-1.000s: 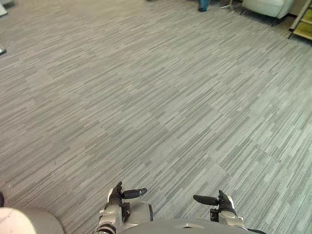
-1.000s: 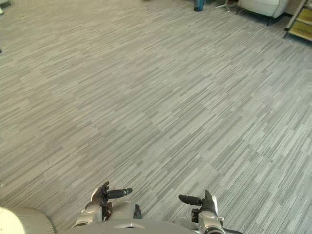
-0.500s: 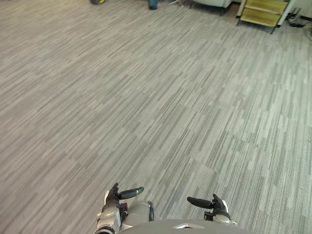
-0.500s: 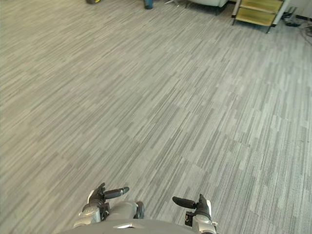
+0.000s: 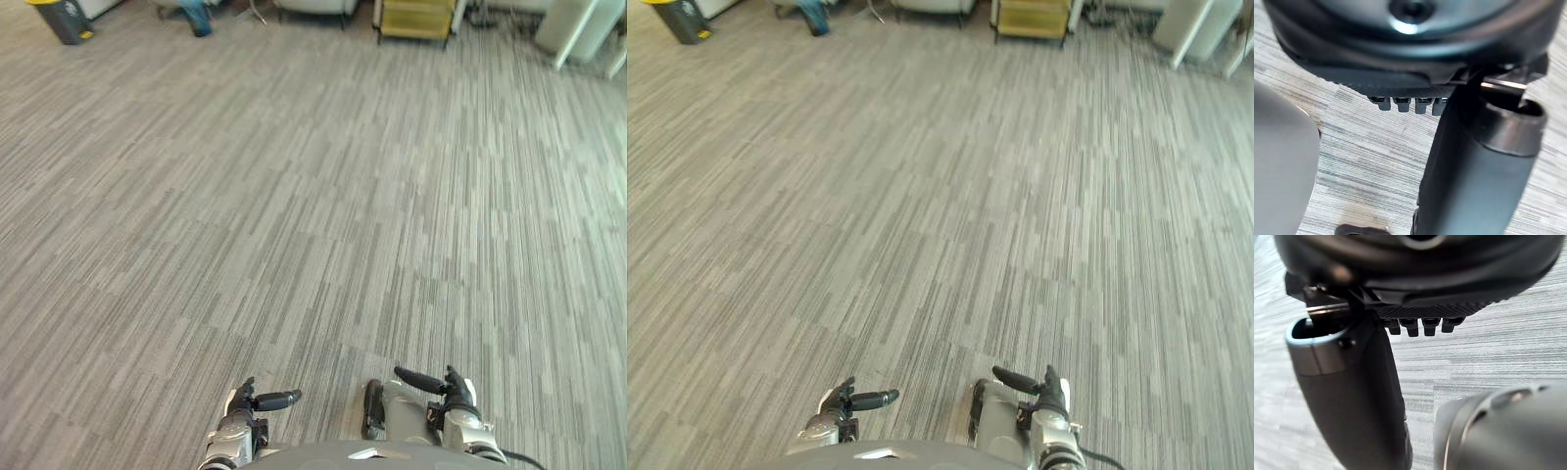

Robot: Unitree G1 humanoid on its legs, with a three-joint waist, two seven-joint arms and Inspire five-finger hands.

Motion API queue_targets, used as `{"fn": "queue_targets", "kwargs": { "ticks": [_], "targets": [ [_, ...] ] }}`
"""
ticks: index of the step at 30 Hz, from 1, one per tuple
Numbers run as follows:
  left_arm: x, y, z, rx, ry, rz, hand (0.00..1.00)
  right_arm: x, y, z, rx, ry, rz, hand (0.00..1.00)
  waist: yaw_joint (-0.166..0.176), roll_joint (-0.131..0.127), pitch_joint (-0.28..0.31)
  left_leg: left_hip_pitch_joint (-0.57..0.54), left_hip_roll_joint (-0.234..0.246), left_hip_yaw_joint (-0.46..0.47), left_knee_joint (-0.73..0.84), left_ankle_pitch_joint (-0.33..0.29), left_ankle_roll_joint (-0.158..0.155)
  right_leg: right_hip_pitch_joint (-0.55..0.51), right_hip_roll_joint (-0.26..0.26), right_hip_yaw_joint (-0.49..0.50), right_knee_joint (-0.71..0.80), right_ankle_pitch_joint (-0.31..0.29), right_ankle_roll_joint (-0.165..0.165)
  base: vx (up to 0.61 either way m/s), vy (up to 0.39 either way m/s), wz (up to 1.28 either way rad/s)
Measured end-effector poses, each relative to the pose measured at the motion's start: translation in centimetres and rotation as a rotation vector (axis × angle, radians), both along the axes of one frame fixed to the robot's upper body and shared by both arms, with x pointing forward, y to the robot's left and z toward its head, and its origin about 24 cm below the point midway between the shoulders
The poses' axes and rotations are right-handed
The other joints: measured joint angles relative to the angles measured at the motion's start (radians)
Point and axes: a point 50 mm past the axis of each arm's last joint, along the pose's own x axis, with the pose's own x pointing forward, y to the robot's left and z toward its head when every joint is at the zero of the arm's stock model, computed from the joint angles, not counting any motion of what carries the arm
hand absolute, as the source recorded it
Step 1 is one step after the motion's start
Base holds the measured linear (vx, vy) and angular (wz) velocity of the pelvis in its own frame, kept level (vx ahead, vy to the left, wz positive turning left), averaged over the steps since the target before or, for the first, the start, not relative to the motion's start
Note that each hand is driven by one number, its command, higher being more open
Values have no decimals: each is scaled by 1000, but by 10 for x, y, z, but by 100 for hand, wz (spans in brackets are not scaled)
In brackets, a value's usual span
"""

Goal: Pick up cushions and gather them together orderly.

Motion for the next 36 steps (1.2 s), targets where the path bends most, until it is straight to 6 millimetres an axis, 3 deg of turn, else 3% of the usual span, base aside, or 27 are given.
{"fn": "queue_targets", "kwargs": {
  "ticks": [1, 2, 3, 6, 7, 8, 9, 10, 11, 12, 13, 14, 15, 17, 19, 20, 21, 22, 23, 26, 27, 29, 30, 31, 33, 34, 36],
  "targets": [
    [0, 3, 0, 2, -3, 20, 100, -2, 0, 0, -1, 4, 2, 100, -2, 1, 5, -69, 12, -26, 155, 83, -11, 52, 13, -4, -40, -1, -7, 382, -215, 12],
    [1, 4, 1, 0, -13, 46, 100, -4, 0, 0, -9, 2, 0, 100, 2, 1, 14, -162, 30, -33, 370, 82, -15, 121, 34, -10, -90, -1, -18, 462, -242, 0],
    [4, 7, 4, 8, -43, 64, 100, -7, 5, -2, -6, 11, 11, 100, 12, 1, 18, -271, 31, -18, 564, 38, -16, 214, 52, -6, -150, -7, -30, 379, -144, -7],
    [11, 9, 9, 19, -91, 61, 100, -8, 17, -4, 20, 20, 39, 100, 17, -16, 16, -420, 0, 58, 587, -36, 18, 341, 58, 3, -260, -12, -36, 341, -102, -12],
    [14, 9, 11, 20, -112, 61, 100, -6, 19, -4, 24, 16, 47, 100, 24, -19, 17, -471, -11, 94, 533, -63, 30, 371, 59, 14, -295, -8, -29, 533, -87, -39],
    [19, 9, 13, 21, -132, 63, 100, -4, 22, -4, 36, 10, 39, 100, 42, -24, 21, -510, -36, 148, 383, -100, 49, 425, 58, 42, -343, -3, -20, 477, -31, -46],
    [21, 9, 14, 22, -138, 62, 100, -3, 24, -4, 41, 11, 38, 100, 49, -28, 22, -515, -54, 160, 311, -103, 51, 442, 53, 51, -358, -4, -16, 709, 36, -57],
    [23, 10, 16, 27, -148, 61, 100, -1, 29, -4, 56, 3, 33, 100, 59, -41, 29, -513, -106, 160, 81, -85, 59, 476, 36, 66, -389, -12, -1, 524, 80, -48],
    [24, 11, 16, 28, -156, 65, 100, 1, 32, -4, 62, -3, 33, 100, 66, -47, 32, -509, -142, 143, -123, -24, 60, 498, 25, 80, -406, -19, 10, 534, 101, -48],
    [25, 11, 17, 27, -162, 69, 100, 1, 32, -4, 64, -5, 32, 100, 71, -47, 32, -512, -150, 133, -210, 10, 60, 509, 22, 88, -414, -24, 17, 588, 152, -64],
    [25, 9, 17, 18, -164, 84, 100, -2, 35, -5, 71, 4, 36, 100, 84, -50, 34, -505, -156, 123, -281, 155, 59, 558, 13, 126, -423, -55, 45, 606, 164, -57],
    [25, 11, 17, 24, -162, 78, 100, -2, 38, -6, 79, 7, 36, 100, 84, -55, 31, -489, -169, 128, -281, 208, 87, 576, 5, 140, -423, -58, 51, 733, 200, -50],
    [26, 17, 18, 44, -166, 63, 100, -1, 46, -7, 99, 6, 37, 100, 77, -97, 22, -481, -202, 141, -270, 175, 105, 572, -37, 152, -400, -50, 59, 480, 130, -14],
    [27, 20, 19, 51, -167, 60, 100, -2, 49, -8, 109, 10, 35, 100, 77, -119, 14, -484, -220, 152, -208, 126, 146, 556, -69, 185, -332, -30, 79, 572, 158, 1],
    [23, 24, 17, 59, -142, 66, 100, -10, 50, -10, 113, 30, 45, 100, 78, -141, 3, -417, -252, 166, -143, 20, 166, 511, -100, 213, -85, 27, 131, 625, 175, -3],
    [20, 24, 15, 60, -126, 64, 100, -9, 49, -9, 110, 25, 55, 100, 73, -139, 1, -351, -258, 164, -165, -24, 169, 413, -112, 219, 158, 139, 162, 662, 156, -16],
    [19, 25, 14, 59, -117, 64, 100, -7, 49, -9, 112, 14, 58, 100, 71, -140, 4, -307, -264, 165, -187, -38, 167, 336, -131, 217, 314, 203, 186, 643, 131, -16],
    [18, 24, 13, 58, -105, 57, 100, -4, 47, -7, 109, 0, 62, 100, 68, -140, 5, -260, -269, 163, -210, -51, 169, 261, -151, 204, 455, 177, 165, 502, 58, -5],
    [15, 22, 11, 56, -89, 48, 100, -2, 42, -5, 94, -13, 62, 100, 54, -133, 6, -172, -271, 155, -260, -62, 170, 167, -183, 143, 565, 102, 115, 486, 20, 10],
    [14, 15, 9, 50, -73, -6, 100, 0, 31, -2, 55, -28, 77, 100, 36, -100, 19, -17, -237, 137, -352, -68, 170, 68, -205, -19, 435, -1, 58, 434, -44, 23],
    [12, 14, 8, 50, -69, -9, 100, 1, 30, -2, 50, -31, 78, 100, 33, -99, 16, 21, -215, 133, -376, -74, 161, 18, -194, -65, 258, -3, 61, 426, -123, 33],
    [11, 15, 8, 51, -69, -9, 100, 3, 29, -1, 50, -40, 66, 100, 21, -102, 15, 54, -193, 123, -396, -114, 122, -23, -164, -71, 50, 40, 77, 393, -176, 38],
    [8, 13, 6, 46, -52, -9, 100, 5, 27, -1, 54, -43, 50, 100, 12, -96, 15, 94, -164, 102, -407, -147, 85, -30, -125, -45, -17, 126, 28, 601, -349, 8],
    [2, 13, 3, 38, -20, -9, 100, 6, 26, -1, 53, -35, 50, 100, 27, -73, 9, 91, -150, 79, -401, -129, 92, -9, -100, -44, -20, 122, 27, 598, -370, -4],
    [0, 11, 2, 34, -15, -12, 100, 5, 22, -2, 55, -34, 24, 100, 15, -68, 11, 103, -156, 36, -382, -85, 103, -11, -98, 4, 43, 92, 11, 533, -342, 3],
    [-1, 3, 1, 16, -7, -9, 100, 3, 18, -2, 47, -24, 13, 100, 13, -54, 2, 107, -143, 20, -343, -72, 88, 4, -93, -2, 66, 70, -3, 453, -283, 18],
    [-3, -1, 0, 8, -7, -17, 100, -5, 17, -4, 46, -7, 8, 100, 13, -32, -12, 72, -119, 12, -216, -78, 74, 84, -64, -11, -9, 26, 2, 443, -256, 23]
  ]
}}
